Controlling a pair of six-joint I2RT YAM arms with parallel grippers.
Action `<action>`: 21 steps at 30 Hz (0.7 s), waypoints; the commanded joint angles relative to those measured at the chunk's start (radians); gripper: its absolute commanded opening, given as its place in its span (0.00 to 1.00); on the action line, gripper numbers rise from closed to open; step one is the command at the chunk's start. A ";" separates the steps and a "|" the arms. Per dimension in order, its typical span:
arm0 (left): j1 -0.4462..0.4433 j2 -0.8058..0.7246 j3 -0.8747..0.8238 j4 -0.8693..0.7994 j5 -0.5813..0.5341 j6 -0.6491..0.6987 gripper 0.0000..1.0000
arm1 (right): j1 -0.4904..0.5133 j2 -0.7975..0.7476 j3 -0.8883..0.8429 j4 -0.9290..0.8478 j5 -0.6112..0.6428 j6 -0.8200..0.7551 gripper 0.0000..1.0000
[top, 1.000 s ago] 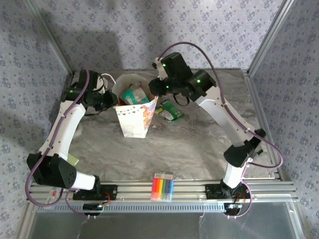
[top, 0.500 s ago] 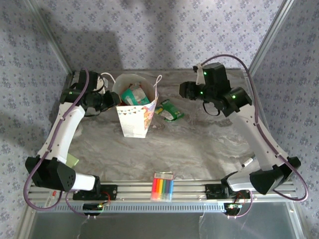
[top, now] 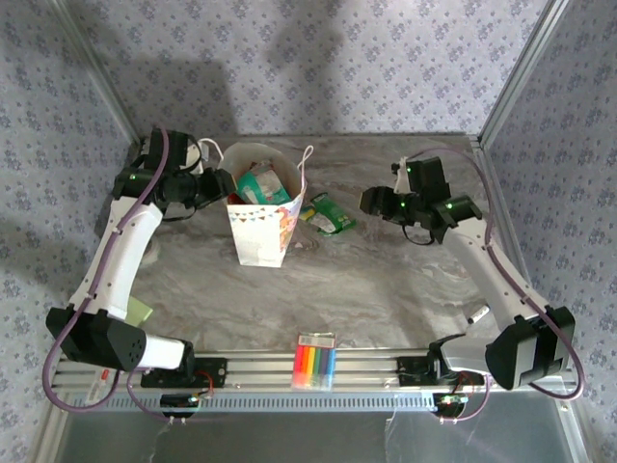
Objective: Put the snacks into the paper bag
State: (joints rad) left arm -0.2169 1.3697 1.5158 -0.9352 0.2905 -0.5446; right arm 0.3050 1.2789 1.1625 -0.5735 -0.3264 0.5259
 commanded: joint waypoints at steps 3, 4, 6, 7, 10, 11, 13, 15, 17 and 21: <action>-0.016 0.017 0.055 -0.010 -0.025 -0.017 0.39 | -0.020 0.016 -0.067 0.086 -0.074 0.044 0.61; -0.018 0.022 0.060 -0.016 -0.029 -0.018 0.39 | -0.020 0.023 -0.078 0.095 -0.076 0.049 0.62; -0.021 0.030 0.071 -0.026 -0.043 -0.016 0.39 | -0.021 0.042 -0.103 0.117 -0.088 0.064 0.63; -0.023 0.033 0.074 -0.029 -0.045 -0.015 0.39 | -0.018 0.048 -0.115 0.134 -0.095 0.071 0.63; -0.024 0.040 0.079 -0.033 -0.051 -0.014 0.38 | -0.012 0.071 -0.157 0.187 -0.094 0.095 0.65; -0.025 0.041 0.079 -0.033 -0.053 -0.015 0.38 | -0.012 0.082 -0.166 0.202 -0.092 0.106 0.66; -0.027 0.042 0.079 -0.033 -0.056 -0.015 0.38 | -0.011 0.103 -0.175 0.217 -0.088 0.128 0.66; -0.027 0.041 0.078 -0.036 -0.061 -0.015 0.38 | -0.009 0.134 -0.176 0.223 -0.084 0.133 0.67; -0.028 0.040 0.074 -0.035 -0.063 -0.013 0.38 | -0.010 0.169 -0.176 0.236 -0.090 0.142 0.67; -0.029 0.038 0.064 -0.040 -0.069 -0.009 0.38 | -0.003 0.246 -0.186 0.310 -0.131 0.179 0.66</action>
State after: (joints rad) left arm -0.2379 1.4086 1.5616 -0.9543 0.2344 -0.5514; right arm 0.2939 1.4826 0.9905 -0.3313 -0.4152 0.6617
